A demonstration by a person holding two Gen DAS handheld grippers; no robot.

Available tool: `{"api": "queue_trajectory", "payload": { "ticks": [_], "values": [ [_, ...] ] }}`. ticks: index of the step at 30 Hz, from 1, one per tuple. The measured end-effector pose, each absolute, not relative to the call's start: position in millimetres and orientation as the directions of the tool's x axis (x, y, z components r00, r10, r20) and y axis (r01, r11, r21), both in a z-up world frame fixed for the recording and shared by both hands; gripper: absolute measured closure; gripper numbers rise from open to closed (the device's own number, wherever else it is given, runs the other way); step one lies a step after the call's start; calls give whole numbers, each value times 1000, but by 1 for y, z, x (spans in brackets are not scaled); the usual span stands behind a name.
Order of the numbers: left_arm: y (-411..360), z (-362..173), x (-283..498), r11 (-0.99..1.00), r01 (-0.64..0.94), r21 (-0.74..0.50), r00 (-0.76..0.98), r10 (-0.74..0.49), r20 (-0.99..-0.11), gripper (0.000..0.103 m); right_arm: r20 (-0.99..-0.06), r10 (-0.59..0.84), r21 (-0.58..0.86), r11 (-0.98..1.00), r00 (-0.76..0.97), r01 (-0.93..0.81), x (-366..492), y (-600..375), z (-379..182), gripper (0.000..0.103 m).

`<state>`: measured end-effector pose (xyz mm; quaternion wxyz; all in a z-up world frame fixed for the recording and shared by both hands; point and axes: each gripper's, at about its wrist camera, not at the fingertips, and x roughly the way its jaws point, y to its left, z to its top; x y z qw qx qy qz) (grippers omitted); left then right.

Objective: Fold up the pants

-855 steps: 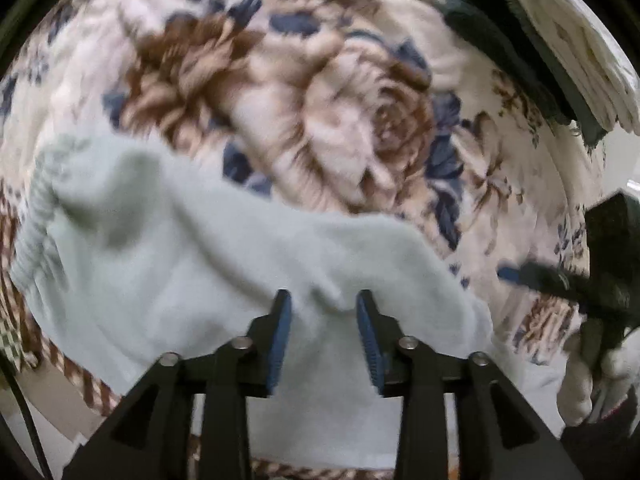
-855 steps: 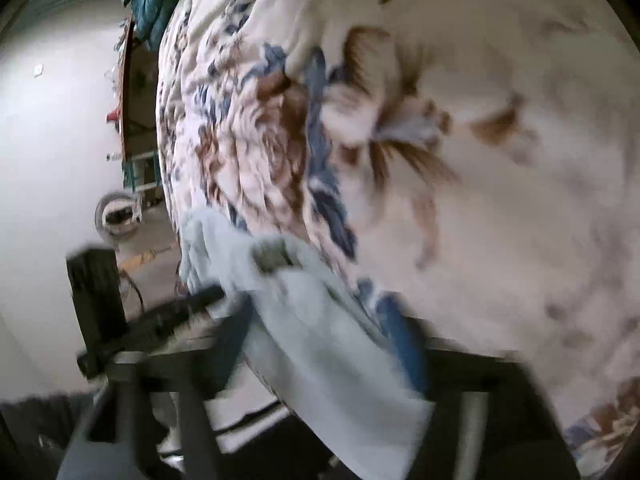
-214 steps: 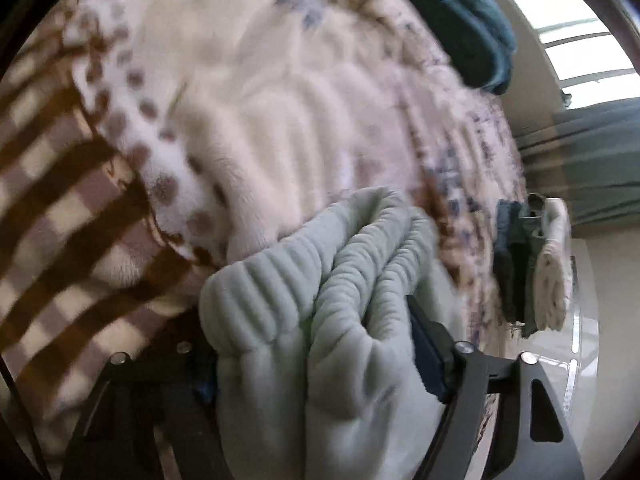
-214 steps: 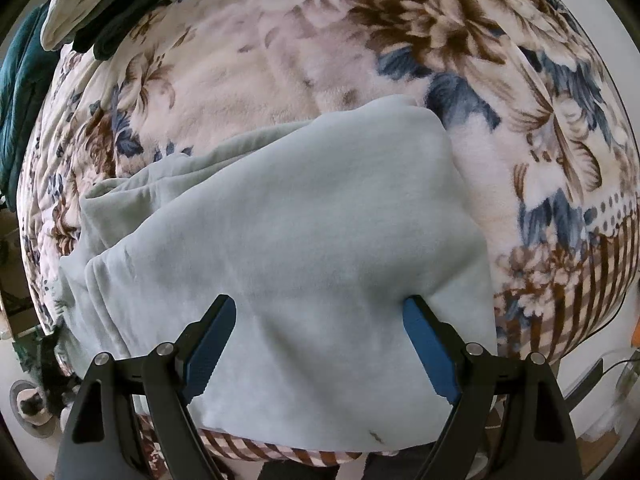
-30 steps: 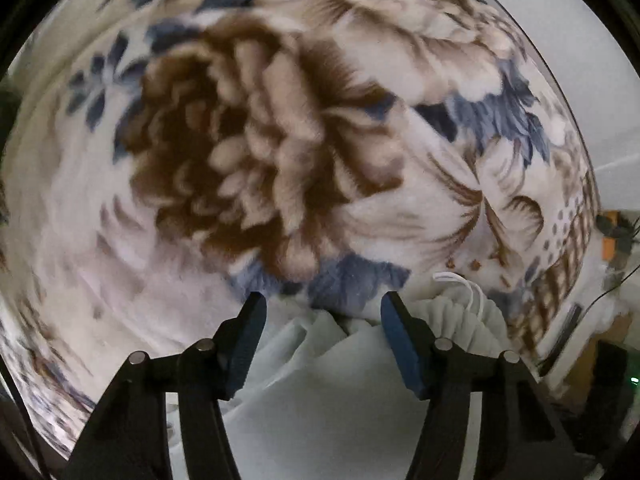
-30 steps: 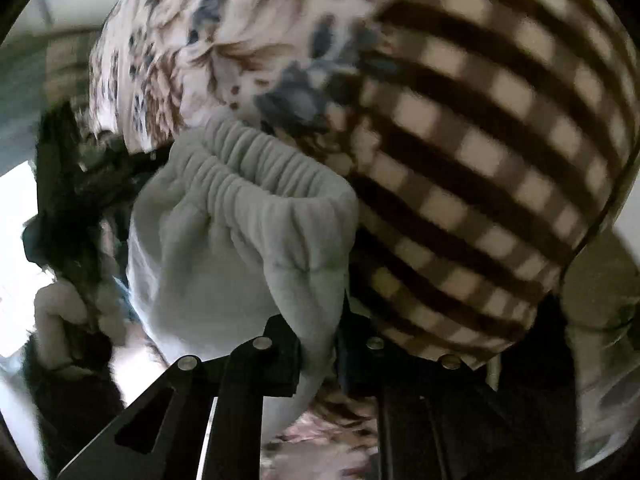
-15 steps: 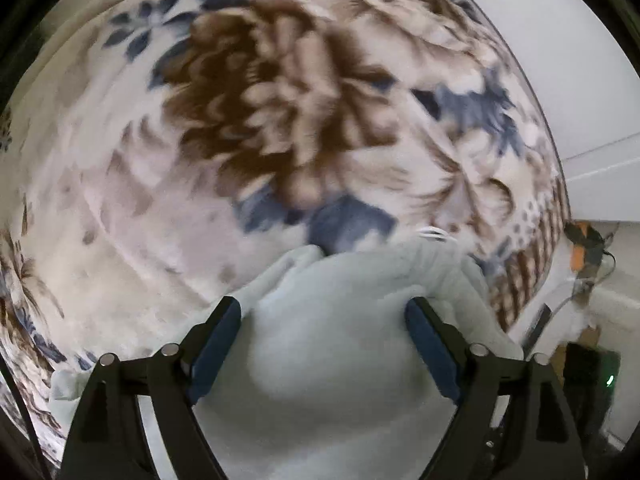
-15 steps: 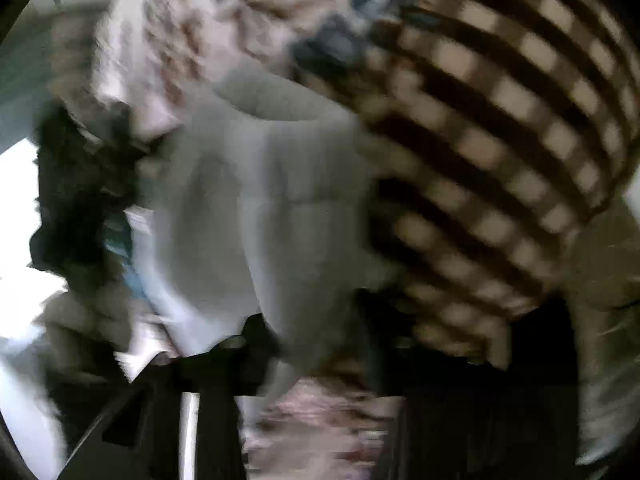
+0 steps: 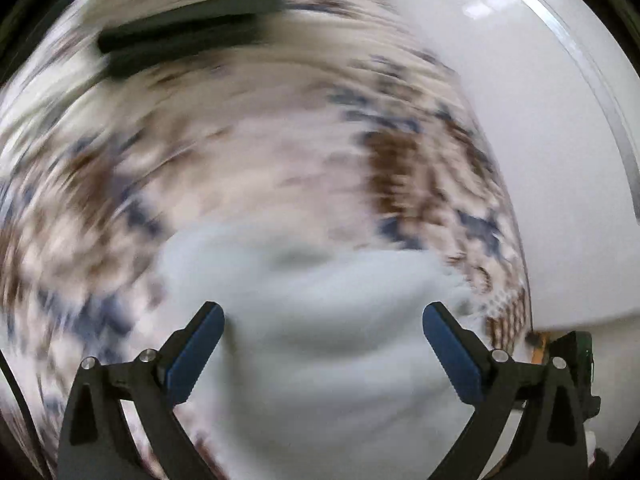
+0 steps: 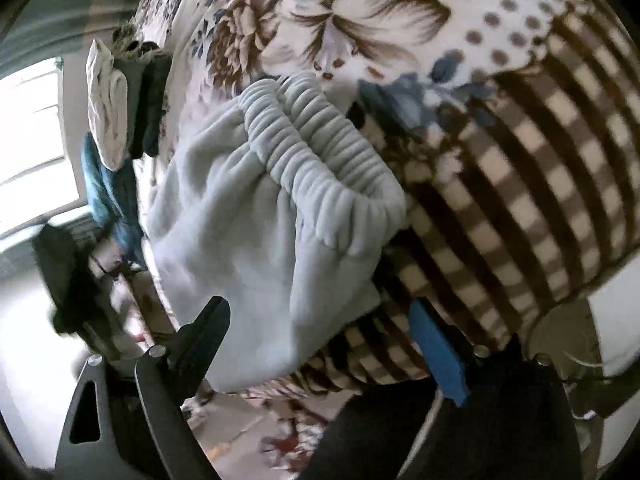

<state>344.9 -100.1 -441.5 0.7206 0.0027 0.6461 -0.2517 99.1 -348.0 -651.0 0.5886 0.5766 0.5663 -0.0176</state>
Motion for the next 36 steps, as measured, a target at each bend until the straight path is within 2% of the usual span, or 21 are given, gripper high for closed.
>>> {"api": "queue_trajectory", "payload": {
  "ticks": [2, 7, 9, 13, 16, 18, 20, 25, 30, 34, 36],
  "values": [
    [-64, -457, 337, 891, 232, -389, 37, -408, -912, 1, -644, 665, 680, 270, 379, 681, 101, -351, -670, 10],
    [-4, -519, 324, 805, -94, -585, -22, -589, -808, 1, -430, 760, 789, 55, 488, 611, 98, -310, -716, 7],
    [-1, -536, 323, 754, -134, -643, -35, -652, -758, 1, -361, 754, 816, -29, 549, 577, 101, -298, -731, 7],
    [-6, -558, 328, 684, -163, -711, -64, -726, -684, 1, -305, 668, 830, -162, 679, 533, 108, -295, -755, 3],
    [-8, -547, 331, 631, -153, -760, -53, -773, -632, 1, -198, 630, 857, -261, 751, 444, 109, -300, -751, 2],
    [-5, -540, 328, 581, -153, -799, -27, -811, -584, 1, -174, 639, 874, -250, 749, 416, 112, -303, -745, 2],
    [-4, -536, 327, 543, -136, -828, -12, -837, -547, 1, -194, 663, 880, -208, 723, 427, 115, -307, -743, 2],
    [-16, -560, 336, 632, -80, -771, -106, -774, -624, 1, -227, 676, 855, -207, 701, 476, 123, -316, -752, 2],
    [-33, -576, 346, 667, -33, -744, -163, -738, -655, 0, -251, 655, 830, -233, 713, 506, 127, -321, -757, 2],
    [-41, -568, 342, 698, 25, -716, -157, -704, -692, 0, -336, 614, 810, -199, 715, 551, 134, -325, -749, 5],
    [-47, -555, 338, 708, 85, -702, -140, -689, -711, 2, -386, 592, 807, -154, 707, 570, 135, -326, -737, 32]
  ]
}}
